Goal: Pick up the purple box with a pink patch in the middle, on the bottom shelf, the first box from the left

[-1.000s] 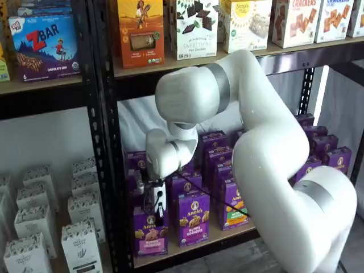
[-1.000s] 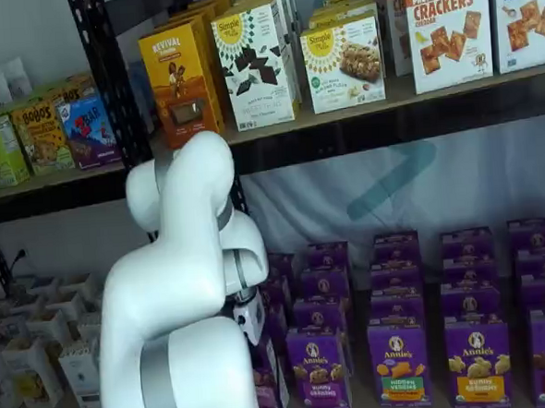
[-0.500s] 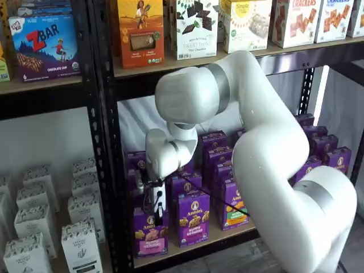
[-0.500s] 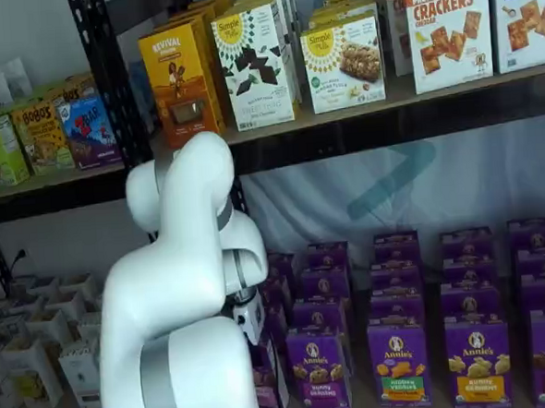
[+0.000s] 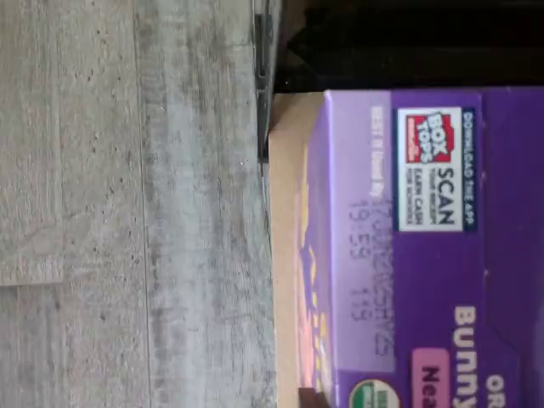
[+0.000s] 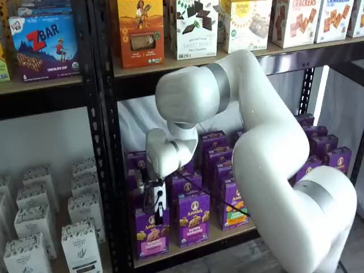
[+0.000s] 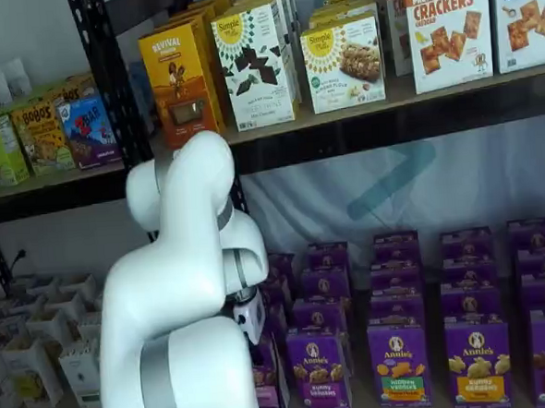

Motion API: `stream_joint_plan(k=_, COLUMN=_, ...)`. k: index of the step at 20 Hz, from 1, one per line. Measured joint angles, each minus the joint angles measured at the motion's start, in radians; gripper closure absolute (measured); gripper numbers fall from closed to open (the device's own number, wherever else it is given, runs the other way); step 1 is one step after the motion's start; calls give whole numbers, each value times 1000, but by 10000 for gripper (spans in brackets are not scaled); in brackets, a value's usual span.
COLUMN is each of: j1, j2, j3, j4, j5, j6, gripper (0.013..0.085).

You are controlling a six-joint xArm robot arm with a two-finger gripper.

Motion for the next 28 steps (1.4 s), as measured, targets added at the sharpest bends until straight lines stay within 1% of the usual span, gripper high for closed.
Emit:
stream_joint_plan(k=1, j1=0, j2=-1, j3=0, j4=1, j5=1, j6=-1, gripper=610)
stream_joint_plan(k=2, j1=-1, j2=-1, j3=0, j4=3, j5=3, j6=-3, gripper=650)
stream_joint_plan(k=3, j1=-1, j2=-2, j3=0, j4=5, j5=4, j6=-5, gripper=650)
stream_joint_plan(k=4, j1=-1, j2=-2, j3=0, j4=7, j5=5, j6=-7, gripper=690)
stream_joint_plan(k=5, j1=-1, j2=-3, j3=1, j4=7, j5=6, j6=-7, gripper=690)
stream_joint_plan(k=6, j1=-1, j2=-3, j3=2, j4=7, j5=6, j6=-7, gripper=730)
stream_joint_plan(k=9, j1=-1, j2=-4, j3=-4, j4=-5, j5=22, j6=4, gripper=730)
stream_joint_plan(k=13, j1=1, j2=-12, j3=5, j4=-8, j5=28, j6=8, gripper=730)
stream_joint_plan(k=17, j1=2, j2=-35, j3=41, j4=-20, j5=17, j6=19, gripper=730)
stream_joint_plan(k=21, j1=-1, j2=-81, j3=103, j4=-27, j5=16, j6=24, gripper=730)
stream_joint_plan(k=25, j1=-4, j2=-139, j3=172, j4=-11, j5=22, j6=5, gripper=730)
stream_joint_plan(k=28, j1=-6, j2=-186, j3=227, j4=19, j5=27, j6=-23, gripper=730)
